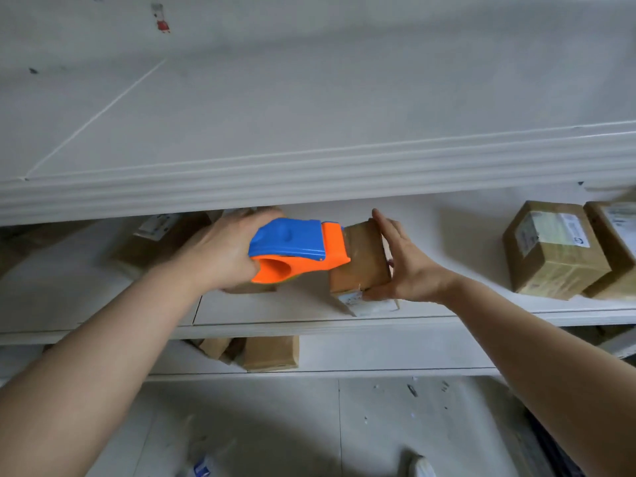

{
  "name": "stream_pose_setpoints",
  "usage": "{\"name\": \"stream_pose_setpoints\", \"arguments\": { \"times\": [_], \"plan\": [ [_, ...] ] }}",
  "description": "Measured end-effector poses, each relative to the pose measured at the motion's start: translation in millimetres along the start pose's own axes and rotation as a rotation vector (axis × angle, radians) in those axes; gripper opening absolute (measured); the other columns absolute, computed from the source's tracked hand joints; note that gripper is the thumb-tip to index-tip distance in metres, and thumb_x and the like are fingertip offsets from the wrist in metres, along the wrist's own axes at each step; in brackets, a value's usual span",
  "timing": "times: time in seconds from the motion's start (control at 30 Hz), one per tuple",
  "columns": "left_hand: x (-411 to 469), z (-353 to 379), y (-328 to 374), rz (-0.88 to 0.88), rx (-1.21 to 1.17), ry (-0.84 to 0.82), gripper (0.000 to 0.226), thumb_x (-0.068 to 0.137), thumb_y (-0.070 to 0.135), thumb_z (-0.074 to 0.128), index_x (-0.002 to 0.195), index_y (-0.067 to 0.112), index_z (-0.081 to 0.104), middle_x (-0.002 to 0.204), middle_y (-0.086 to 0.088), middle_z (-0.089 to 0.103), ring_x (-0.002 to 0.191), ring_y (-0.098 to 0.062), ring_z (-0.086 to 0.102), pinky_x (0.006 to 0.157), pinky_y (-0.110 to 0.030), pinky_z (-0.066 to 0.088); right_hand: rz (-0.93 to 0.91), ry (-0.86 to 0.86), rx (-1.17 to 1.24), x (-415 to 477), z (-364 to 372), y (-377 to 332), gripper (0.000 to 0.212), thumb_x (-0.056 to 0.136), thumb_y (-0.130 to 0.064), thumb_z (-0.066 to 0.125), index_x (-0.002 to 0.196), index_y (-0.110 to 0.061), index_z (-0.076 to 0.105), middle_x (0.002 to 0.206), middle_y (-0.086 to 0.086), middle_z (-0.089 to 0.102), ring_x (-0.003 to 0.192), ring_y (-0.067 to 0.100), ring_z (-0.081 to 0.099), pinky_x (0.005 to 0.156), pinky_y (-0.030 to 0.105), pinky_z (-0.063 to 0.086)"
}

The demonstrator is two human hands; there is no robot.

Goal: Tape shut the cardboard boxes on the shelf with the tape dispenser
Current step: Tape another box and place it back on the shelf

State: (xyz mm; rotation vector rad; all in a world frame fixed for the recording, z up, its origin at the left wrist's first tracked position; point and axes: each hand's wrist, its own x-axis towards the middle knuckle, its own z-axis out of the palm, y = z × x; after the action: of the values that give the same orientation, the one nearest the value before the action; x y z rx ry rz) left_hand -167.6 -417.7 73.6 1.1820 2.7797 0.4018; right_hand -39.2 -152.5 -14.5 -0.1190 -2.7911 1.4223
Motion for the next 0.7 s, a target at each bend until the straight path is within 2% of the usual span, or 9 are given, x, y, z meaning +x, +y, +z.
{"name": "stream_pose_setpoints", "arguments": {
  "times": [0.1,0.2,0.23,0.3,0.33,0.43,0.5,0.57,0.7],
  "plan": [
    [13.2,0.6,30.7,0.075,0.019,-0.047,0.07,0.054,0.018,0.048,0.117,0.046,0.045,0.101,0.013,0.06,0.092,-0.019,0.058,0.078,-0.038,0.051,0.103,0.023,0.104,-14.5,-9.4,19.3,0.133,0.054,-0.016,0.094,0.153,-0.021,0.004,0.152,-0.006,0.015,0.142,0.01,0.019,0.111,0.03,0.03],
    [20.3,11.6,44.6,0.089,0.018,-0.058,0.072,0.057,0.014,0.054,0.122,0.043,0.046,0.114,0.008,0.059,0.103,-0.017,0.056,0.083,-0.033,0.048,0.117,-0.025,-0.25,-10.7,-24.2,14.9,0.14,0.055,-0.035,0.092,0.153,-0.015,-0.006,0.158,0.002,0.007,0.147,0.017,0.007,0.12,0.037,0.011],
    [21.7,13.6,47.6,0.086,0.027,-0.056,0.073,0.058,0.011,0.056,0.123,0.042,0.047,0.116,0.009,0.059,0.104,-0.016,0.055,0.082,-0.028,0.045,0.095,-0.052,-0.38,-7.4,-26.2,7.9,0.142,0.055,-0.042,0.09,0.152,-0.015,-0.012,0.16,0.004,0.001,0.148,0.017,-0.002,0.121,0.041,0.003],
    [24.6,14.4,51.2,0.089,0.014,-0.061,0.072,0.061,0.003,0.058,0.123,0.038,0.052,0.114,0.011,0.06,0.099,-0.012,0.053,0.074,-0.02,0.039,0.033,-0.095,-0.483,-1.4,-23.8,-6.2,0.145,0.057,-0.048,0.087,0.15,-0.016,-0.02,0.161,0.003,-0.007,0.147,0.015,-0.014,0.12,0.044,-0.007],
    [26.6,14.3,51.1,0.091,0.005,-0.066,0.071,0.061,0.002,0.058,0.122,0.037,0.052,0.111,0.012,0.06,0.096,-0.011,0.053,0.073,-0.018,0.039,0.022,-0.108,-0.49,1.2,-21.3,-8.8,0.145,0.058,-0.048,0.086,0.149,-0.017,-0.022,0.161,0.002,-0.005,0.148,0.014,-0.012,0.12,0.044,-0.007],
    [29.8,8.7,47.6,0.074,0.032,-0.06,0.073,0.061,0.006,0.057,0.12,0.048,0.044,0.102,0.015,0.06,0.091,-0.016,0.056,0.077,-0.031,0.05,0.033,-0.057,-0.477,3.9,-19.6,-1.6,0.142,0.056,-0.045,0.086,0.151,-0.022,-0.016,0.159,-0.001,0.013,0.147,0.012,0.007,0.12,0.043,-0.003],
    [33.3,3.6,37.9,0.026,0.046,-0.056,0.079,0.067,0.006,0.059,0.127,0.054,0.04,0.105,0.018,0.056,0.093,-0.015,0.054,0.08,-0.03,0.049,0.027,-0.048,-0.458,4.9,-22.2,2.1,0.143,0.053,-0.043,0.087,0.151,-0.024,-0.015,0.155,-0.005,0.022,0.145,0.011,0.015,0.12,0.04,-0.004],
    [34.4,1.5,24.5,-0.01,0.076,-0.099,0.081,0.068,0.01,0.059,0.134,0.05,0.039,0.107,0.017,0.055,0.095,-0.016,0.054,0.079,-0.029,0.047,0.022,-0.061,-0.453,5.2,-23.2,3.7,0.145,0.05,-0.043,0.087,0.15,-0.026,-0.016,0.154,-0.009,0.026,0.143,0.009,0.02,0.12,0.039,-0.003],
    [23.1,-0.9,-11.6,-0.091,0.064,-0.123,0.081,0.056,0.02,0.053,0.129,0.052,0.038,0.105,0.012,0.061,0.093,-0.019,0.059,0.079,-0.033,0.052,0.063,-0.073,-0.449,4.3,-32.8,9.3,0.148,0.048,-0.045,0.088,0.149,-0.029,-0.018,0.152,-0.013,0.026,0.142,0.008,0.022,0.121,0.04,0.002]
  ]
}}
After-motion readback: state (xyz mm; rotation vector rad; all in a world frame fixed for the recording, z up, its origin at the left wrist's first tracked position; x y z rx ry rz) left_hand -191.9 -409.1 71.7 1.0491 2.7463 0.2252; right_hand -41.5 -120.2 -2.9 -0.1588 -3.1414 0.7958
